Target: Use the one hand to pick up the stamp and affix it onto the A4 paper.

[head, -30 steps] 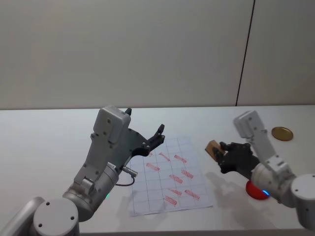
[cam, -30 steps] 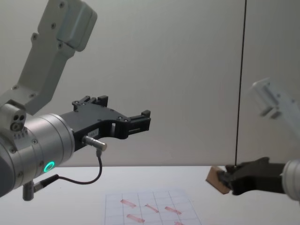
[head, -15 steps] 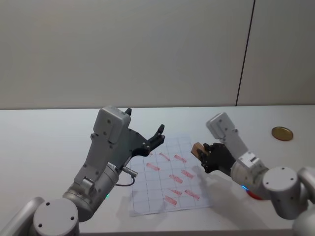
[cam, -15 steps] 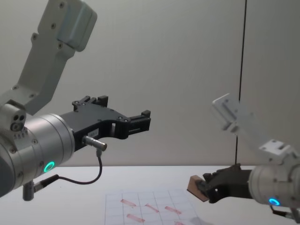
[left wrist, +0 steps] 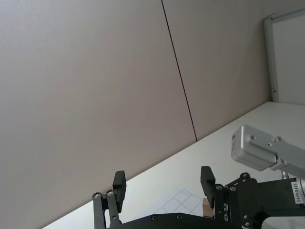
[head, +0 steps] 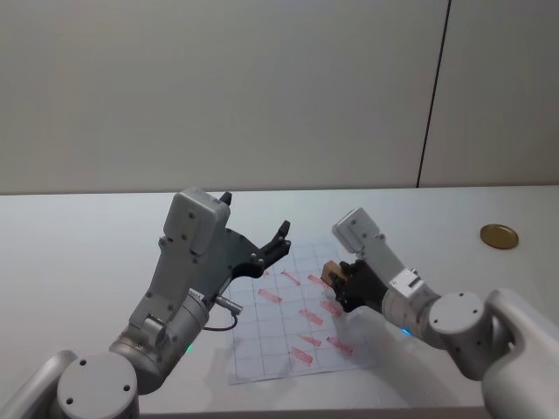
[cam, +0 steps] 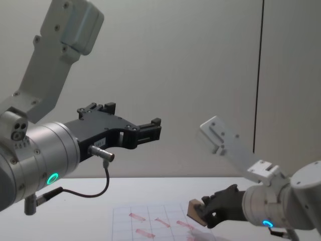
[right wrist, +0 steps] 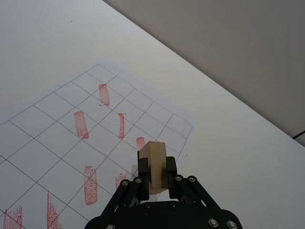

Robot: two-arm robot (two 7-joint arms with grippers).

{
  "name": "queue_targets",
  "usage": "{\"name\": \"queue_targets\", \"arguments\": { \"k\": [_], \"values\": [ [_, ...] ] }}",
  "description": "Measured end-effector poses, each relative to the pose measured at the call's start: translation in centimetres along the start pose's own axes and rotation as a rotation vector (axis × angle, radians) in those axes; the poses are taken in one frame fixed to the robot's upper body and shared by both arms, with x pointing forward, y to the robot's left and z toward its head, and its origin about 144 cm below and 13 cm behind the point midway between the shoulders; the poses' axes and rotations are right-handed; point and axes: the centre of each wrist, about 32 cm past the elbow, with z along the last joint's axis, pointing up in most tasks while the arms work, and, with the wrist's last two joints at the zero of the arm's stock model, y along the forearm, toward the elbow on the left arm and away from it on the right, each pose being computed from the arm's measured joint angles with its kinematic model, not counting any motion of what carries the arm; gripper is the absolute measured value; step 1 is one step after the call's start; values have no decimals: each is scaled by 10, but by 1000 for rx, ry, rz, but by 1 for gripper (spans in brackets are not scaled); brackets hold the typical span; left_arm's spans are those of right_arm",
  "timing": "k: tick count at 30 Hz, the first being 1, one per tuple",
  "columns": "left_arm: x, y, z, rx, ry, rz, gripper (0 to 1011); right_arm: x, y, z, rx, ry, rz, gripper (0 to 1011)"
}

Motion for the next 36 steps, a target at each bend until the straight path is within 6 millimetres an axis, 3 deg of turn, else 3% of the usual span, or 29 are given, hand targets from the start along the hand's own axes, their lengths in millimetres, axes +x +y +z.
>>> {"name": "queue_targets", "arguments": {
  "k": [16, 36],
  "values": [
    [0, 0, 0, 0, 0, 0, 993, -10, 17, -7, -32, -36, 18, 203],
    [0, 0, 0, 0, 0, 0, 993, -12, 19, -18, -33, -51, 12, 204]
  ]
}}
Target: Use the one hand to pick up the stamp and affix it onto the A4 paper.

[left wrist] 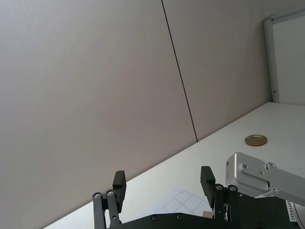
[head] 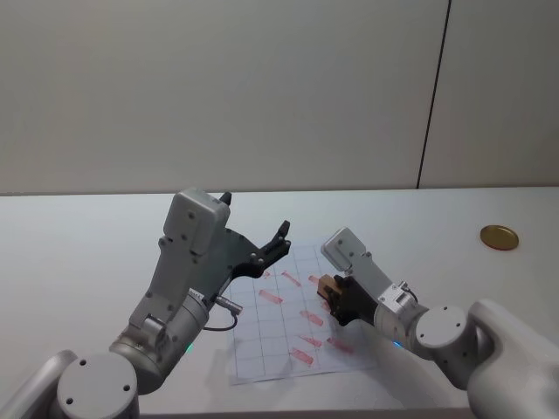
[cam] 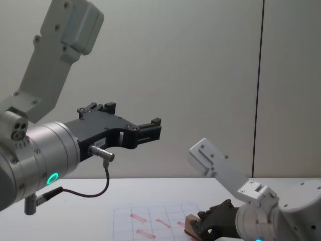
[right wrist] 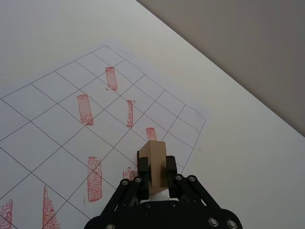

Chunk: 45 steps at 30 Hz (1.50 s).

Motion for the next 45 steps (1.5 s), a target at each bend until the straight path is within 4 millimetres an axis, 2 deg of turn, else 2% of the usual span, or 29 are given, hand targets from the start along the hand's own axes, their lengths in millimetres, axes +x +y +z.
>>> {"name": "queue_targets", "arguments": {
  "k": [19, 45],
  "values": [
    [0, 0, 0, 0, 0, 0, 993, 1, 2, -3, 0, 7, 7, 204],
    [0, 0, 0, 0, 0, 0, 993, 5, 11, 7, 2, -2, 29, 203]
  ]
}}
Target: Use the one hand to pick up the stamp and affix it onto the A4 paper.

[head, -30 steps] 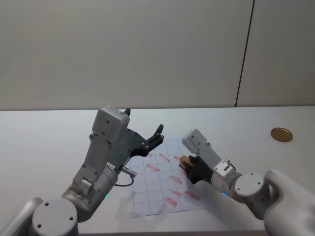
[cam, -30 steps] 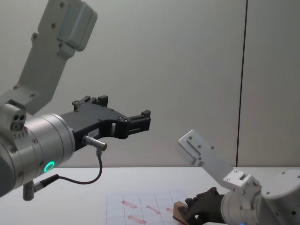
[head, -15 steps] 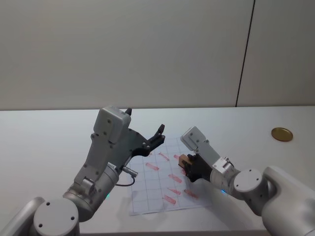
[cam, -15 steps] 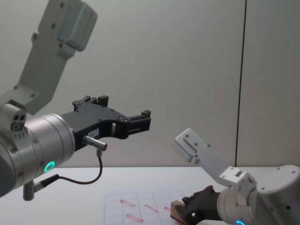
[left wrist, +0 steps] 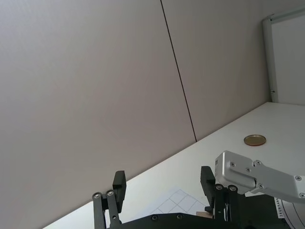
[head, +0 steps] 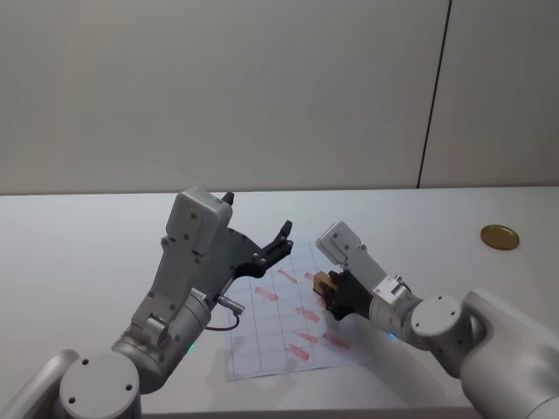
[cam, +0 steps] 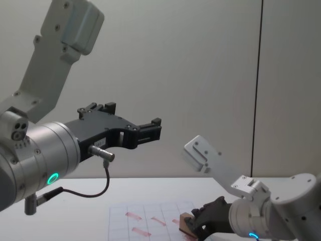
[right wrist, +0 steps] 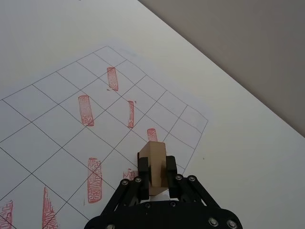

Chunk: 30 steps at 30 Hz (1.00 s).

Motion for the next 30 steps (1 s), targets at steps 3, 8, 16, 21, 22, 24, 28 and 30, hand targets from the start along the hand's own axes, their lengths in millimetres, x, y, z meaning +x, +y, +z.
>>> {"name": "queue_targets", "arguments": {
  "k": [3, 8, 16, 21, 22, 24, 28, 30],
  "values": [
    [0, 0, 0, 0, 0, 0, 993, 2, -1, 3, 14, -2, -8, 204],
    [0, 0, 0, 0, 0, 0, 993, 7, -5, 10, 49, 1, -33, 203],
    [0, 0, 0, 0, 0, 0, 993, 17, -16, 26, 122, 18, -83, 204],
    [0, 0, 0, 0, 0, 0, 993, 21, -22, 31, 148, 24, -104, 204],
    [0, 0, 0, 0, 0, 0, 993, 22, -24, 32, 152, 24, -108, 204],
    [0, 0, 0, 0, 0, 0, 993, 23, -26, 33, 156, 25, -114, 203],
    [0, 0, 0, 0, 0, 0, 993, 26, -34, 33, 165, 26, -135, 204],
    [0, 0, 0, 0, 0, 0, 993, 28, -38, 32, 165, 28, -145, 203]
  ]
}}
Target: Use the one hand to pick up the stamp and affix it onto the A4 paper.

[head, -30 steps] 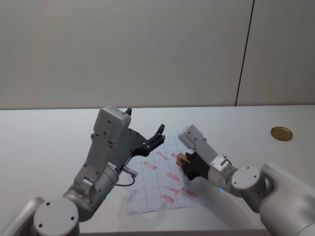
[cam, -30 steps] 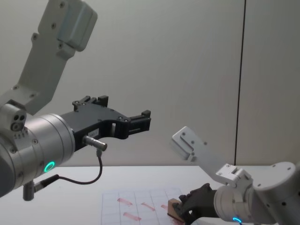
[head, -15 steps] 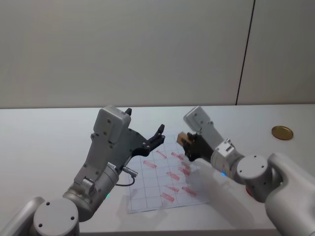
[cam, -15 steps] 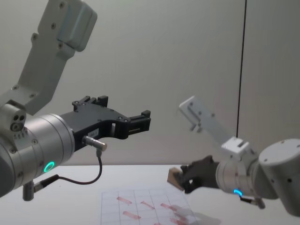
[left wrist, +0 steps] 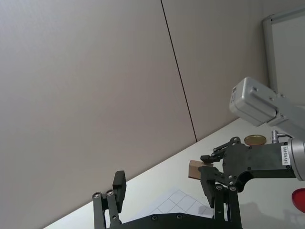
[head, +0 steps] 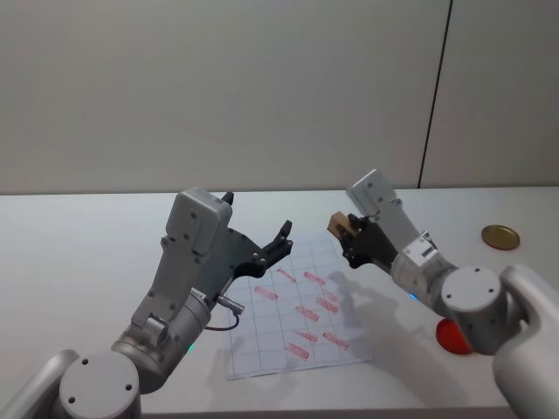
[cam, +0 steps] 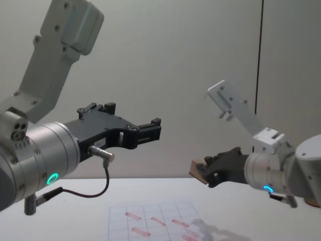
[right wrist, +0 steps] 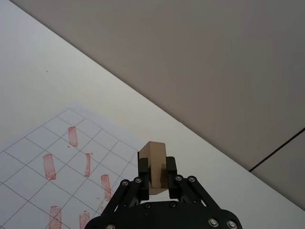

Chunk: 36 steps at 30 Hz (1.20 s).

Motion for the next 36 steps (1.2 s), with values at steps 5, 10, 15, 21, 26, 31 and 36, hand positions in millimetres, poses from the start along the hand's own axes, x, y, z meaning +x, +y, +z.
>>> {"name": "queue_targets", "arguments": {
  "k": [5, 10, 15, 21, 26, 31, 36],
  "values": [
    [0, 0, 0, 0, 0, 0, 993, 4, -10, -3, -4, 2, -22, 203],
    [0, 0, 0, 0, 0, 0, 993, 8, -21, -7, -12, 7, -46, 204],
    [0, 0, 0, 0, 0, 0, 993, 13, -40, -16, -28, 20, -84, 204],
    [0, 0, 0, 0, 0, 0, 993, 18, -59, -26, -47, 37, -117, 203],
    [0, 0, 0, 0, 0, 0, 993, 20, -77, -36, -69, 54, -141, 204],
    [0, 0, 0, 0, 0, 0, 993, 20, -97, -48, -95, 69, -156, 204],
    [0, 0, 0, 0, 0, 0, 993, 20, -111, -58, -121, 82, -161, 203]
  ]
}}
